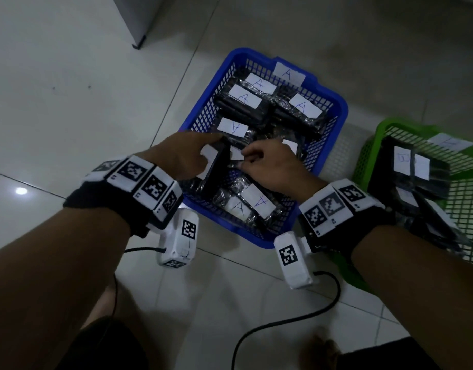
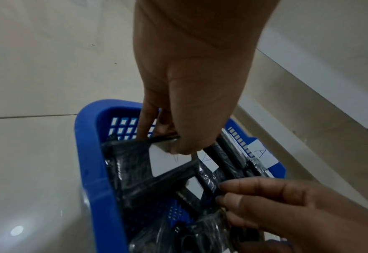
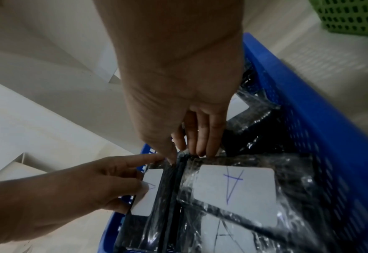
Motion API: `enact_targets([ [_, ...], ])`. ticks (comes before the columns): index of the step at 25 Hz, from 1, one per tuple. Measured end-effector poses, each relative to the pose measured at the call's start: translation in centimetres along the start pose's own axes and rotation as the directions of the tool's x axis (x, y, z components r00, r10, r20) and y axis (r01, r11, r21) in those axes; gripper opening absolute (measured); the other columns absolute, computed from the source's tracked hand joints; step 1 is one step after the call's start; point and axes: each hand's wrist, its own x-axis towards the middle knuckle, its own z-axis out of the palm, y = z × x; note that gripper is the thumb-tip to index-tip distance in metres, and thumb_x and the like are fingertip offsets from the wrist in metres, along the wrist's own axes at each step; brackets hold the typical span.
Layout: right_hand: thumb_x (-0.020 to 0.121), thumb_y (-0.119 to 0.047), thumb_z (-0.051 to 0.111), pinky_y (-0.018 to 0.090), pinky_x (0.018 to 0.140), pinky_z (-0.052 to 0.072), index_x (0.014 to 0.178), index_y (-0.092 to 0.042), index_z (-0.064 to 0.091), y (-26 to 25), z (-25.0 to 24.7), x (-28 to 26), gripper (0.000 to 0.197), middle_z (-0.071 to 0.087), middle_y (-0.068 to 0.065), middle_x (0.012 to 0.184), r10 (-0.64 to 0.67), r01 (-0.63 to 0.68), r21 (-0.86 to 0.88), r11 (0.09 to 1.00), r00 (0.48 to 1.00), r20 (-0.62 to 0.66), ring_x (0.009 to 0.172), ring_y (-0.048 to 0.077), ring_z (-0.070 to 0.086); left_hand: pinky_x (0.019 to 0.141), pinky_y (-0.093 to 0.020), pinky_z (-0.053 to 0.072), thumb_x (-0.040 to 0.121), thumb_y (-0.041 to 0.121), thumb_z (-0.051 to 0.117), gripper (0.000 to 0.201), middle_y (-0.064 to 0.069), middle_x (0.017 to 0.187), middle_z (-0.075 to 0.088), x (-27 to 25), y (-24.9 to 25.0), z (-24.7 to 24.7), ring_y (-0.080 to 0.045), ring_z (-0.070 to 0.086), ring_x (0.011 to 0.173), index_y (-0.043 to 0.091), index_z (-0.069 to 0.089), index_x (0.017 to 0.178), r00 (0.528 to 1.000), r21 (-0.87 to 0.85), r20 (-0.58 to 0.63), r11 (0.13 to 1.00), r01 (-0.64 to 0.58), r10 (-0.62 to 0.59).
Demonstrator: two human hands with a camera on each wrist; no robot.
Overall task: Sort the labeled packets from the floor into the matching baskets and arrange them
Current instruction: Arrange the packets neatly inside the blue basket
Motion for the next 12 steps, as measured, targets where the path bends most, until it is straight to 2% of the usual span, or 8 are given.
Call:
enact_targets([
  [3, 0.08, -0.023, 0.075, 0.026, 0.087, 0.053, 0.104, -0.016, 0.072, -0.2, -0.4, -0.6, 0.025, 0.071, -0.002, 0.097, 0.003, 0.018, -0.139, 0.99, 0.988, 0.154, 0.089, 0.01, 0.063, 0.098, -0.041, 0.046, 0.087, 0.023, 0.062, 0.056, -0.018, 0.129, 0.051, 0.2, 0.3, 0.9, -0.036, 0.053, 0.117, 0.025, 0.047, 0.14, 0.994, 0.023, -0.083, 0.997, 0.07, -0.068],
  [5, 0.074, -0.025, 0.079, 0.033, 0.089, 0.055, 0.11, -0.019, 0.07, -0.2, -0.3, -0.9, 0.037, 0.07, -0.001, 0.101, -0.006, 0.062, -0.247, 0.967, 0.975, 0.222, 0.093, 0.014, 0.064, 0.096, -0.048, 0.049, 0.077, 0.035, 0.076, 0.065, -0.017, 0.131, 0.047, 0.0, 0.4, 1.6, -0.036, 0.054, 0.114, 0.025, 0.051, 0.137, 0.985, 0.073, -0.149, 0.992, 0.1, -0.088],
  [8, 0.071, -0.019, 0.083, 0.031, 0.087, 0.056, 0.121, -0.021, 0.064, -0.2, 0.0, -1.3, 0.053, 0.069, -0.002, 0.101, 0.007, 0.06, -0.246, 0.967, 0.964, 0.264, 0.094, 0.013, 0.065, 0.089, -0.051, 0.052, 0.068, 0.032, 0.084, 0.075, -0.015, 0.13, 0.046, -0.3, 0.5, 2.2, -0.036, 0.054, 0.114, 0.022, 0.053, 0.136, 0.978, 0.157, -0.197, 0.983, 0.094, -0.062],
  [10, 0.072, -0.015, 0.083, 0.027, 0.081, 0.056, 0.126, -0.018, 0.061, -0.1, 0.2, -1.2, 0.058, 0.072, -0.001, 0.1, 0.044, 0.016, -0.171, 0.985, 0.94, 0.339, 0.092, 0.012, 0.066, 0.091, -0.051, 0.052, 0.07, 0.029, 0.083, 0.07, -0.015, 0.134, 0.047, -0.3, 0.1, 2.4, -0.036, 0.051, 0.119, 0.016, 0.056, 0.133, 0.975, 0.189, -0.222, 0.981, 0.051, -0.008],
  [12, 0.075, -0.016, 0.081, 0.025, 0.081, 0.055, 0.123, -0.017, 0.064, 0.0, 0.2, -0.9, 0.051, 0.073, -0.001, 0.099, 0.063, 0.007, -0.182, 0.983, 0.923, 0.381, 0.093, 0.01, 0.067, 0.091, -0.051, 0.052, 0.074, 0.027, 0.079, 0.056, -0.013, 0.132, 0.053, -0.3, -0.3, 2.3, -0.035, 0.05, 0.121, 0.011, 0.061, 0.125, 0.962, 0.194, -0.264, 0.981, -0.019, 0.071],
])
